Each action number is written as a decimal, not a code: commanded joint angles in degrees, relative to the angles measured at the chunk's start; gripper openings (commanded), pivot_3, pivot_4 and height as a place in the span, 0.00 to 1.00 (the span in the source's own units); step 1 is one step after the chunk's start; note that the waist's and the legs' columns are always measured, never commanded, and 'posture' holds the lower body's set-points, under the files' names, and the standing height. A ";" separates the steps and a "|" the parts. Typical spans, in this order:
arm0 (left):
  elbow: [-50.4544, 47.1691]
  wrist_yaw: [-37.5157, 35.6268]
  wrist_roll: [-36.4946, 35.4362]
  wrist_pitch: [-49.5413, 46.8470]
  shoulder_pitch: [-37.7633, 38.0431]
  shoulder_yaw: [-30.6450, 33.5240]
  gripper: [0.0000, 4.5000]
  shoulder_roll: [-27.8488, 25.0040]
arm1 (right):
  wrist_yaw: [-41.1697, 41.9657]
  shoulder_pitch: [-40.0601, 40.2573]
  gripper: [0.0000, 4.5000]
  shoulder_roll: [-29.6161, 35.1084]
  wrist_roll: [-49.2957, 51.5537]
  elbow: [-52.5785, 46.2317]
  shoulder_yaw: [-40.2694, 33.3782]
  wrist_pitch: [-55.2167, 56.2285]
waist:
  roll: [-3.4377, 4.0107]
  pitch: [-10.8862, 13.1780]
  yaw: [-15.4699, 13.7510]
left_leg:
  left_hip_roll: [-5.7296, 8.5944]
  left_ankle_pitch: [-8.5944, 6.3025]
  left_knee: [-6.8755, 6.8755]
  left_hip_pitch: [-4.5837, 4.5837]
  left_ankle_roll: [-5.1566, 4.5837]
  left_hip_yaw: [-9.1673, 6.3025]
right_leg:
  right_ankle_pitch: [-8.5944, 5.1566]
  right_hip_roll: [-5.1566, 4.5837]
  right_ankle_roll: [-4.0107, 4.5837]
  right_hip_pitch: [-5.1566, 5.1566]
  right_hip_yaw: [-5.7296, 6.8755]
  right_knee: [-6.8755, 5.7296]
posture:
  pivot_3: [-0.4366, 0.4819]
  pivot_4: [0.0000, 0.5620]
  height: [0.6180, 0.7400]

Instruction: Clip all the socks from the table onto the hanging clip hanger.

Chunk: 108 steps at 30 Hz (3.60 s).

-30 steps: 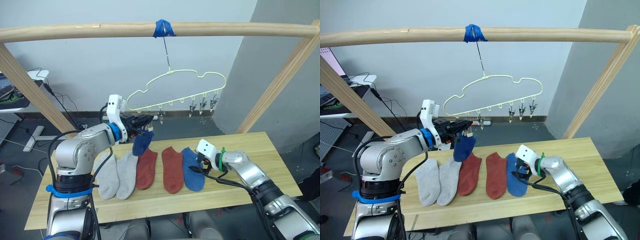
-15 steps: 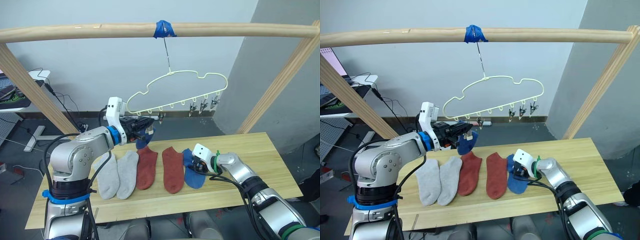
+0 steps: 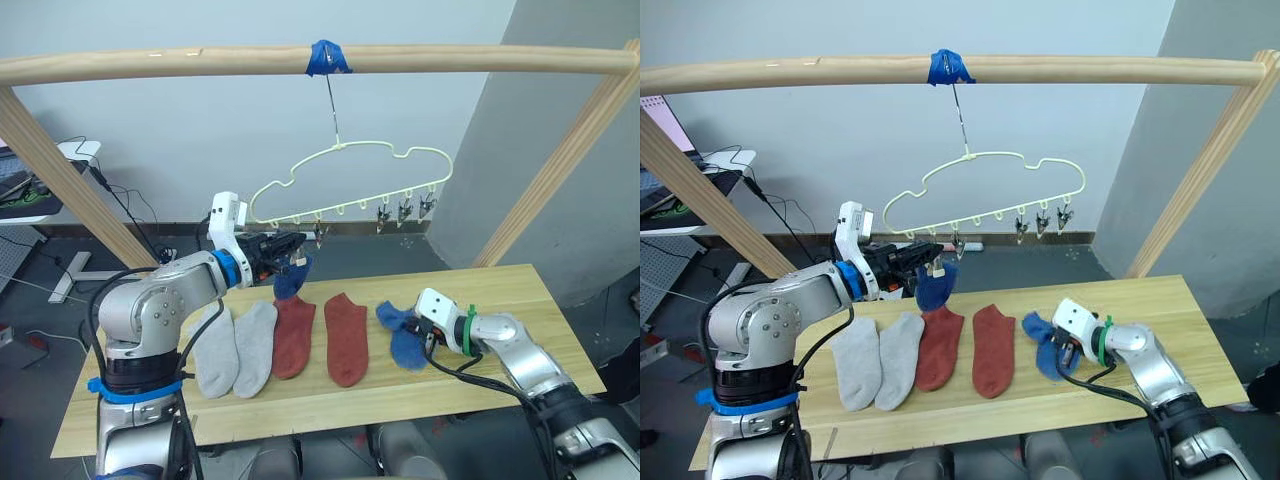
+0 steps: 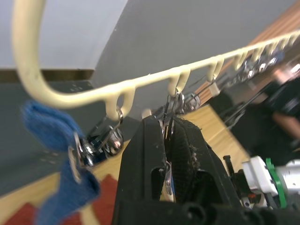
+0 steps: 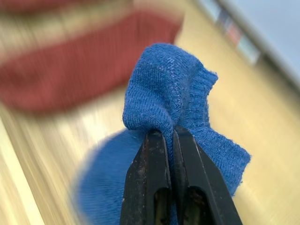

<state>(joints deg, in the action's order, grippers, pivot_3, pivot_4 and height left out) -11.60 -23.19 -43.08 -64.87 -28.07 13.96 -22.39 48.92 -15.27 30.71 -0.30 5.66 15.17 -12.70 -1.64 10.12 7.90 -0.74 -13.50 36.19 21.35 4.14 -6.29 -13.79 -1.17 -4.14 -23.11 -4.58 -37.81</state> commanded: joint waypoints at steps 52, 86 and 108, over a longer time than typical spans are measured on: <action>2.96 17.32 -22.52 -9.34 -3.98 12.60 0.46 6.06 | -6.21 -12.64 0.00 -15.43 3.87 -13.47 4.73 -8.24 | -0.05 0.05 -0.79 | 0.01 -0.03 -0.10 0.35 0.06 -0.10 | 0.00 -0.05 0.01 -0.18 0.13 0.35 | 0.41 0.26 1.00; -14.41 0.11 16.45 36.63 19.77 -15.28 1.00 -3.68 | -3.81 -3.04 0.99 -5.12 28.34 -32.72 -15.42 -25.55 | 0.24 0.33 -3.43 | -0.05 -0.11 -0.17 0.62 0.16 -0.09 | -0.03 -0.11 0.08 -0.20 0.25 0.84 | 0.39 0.27 1.00; 10.51 2.41 34.10 61.21 7.91 -20.15 0.53 10.65 | -11.54 -5.45 1.00 -6.93 35.28 -38.59 -15.65 -25.01 | 0.26 0.30 -3.04 | -0.03 -0.11 -0.14 0.64 0.13 -0.09 | 0.02 -0.09 0.02 -0.19 0.26 0.83 | 0.34 0.22 1.00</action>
<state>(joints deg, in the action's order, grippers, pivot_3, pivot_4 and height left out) -1.53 -20.94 -10.04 -6.39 -19.01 -6.32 -12.34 36.77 -20.76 23.35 34.66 -31.28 -0.35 -39.20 -1.38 10.42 4.86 -0.77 -13.60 36.05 22.00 4.27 -6.38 -13.76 -1.27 -4.12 -23.29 -4.31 -36.97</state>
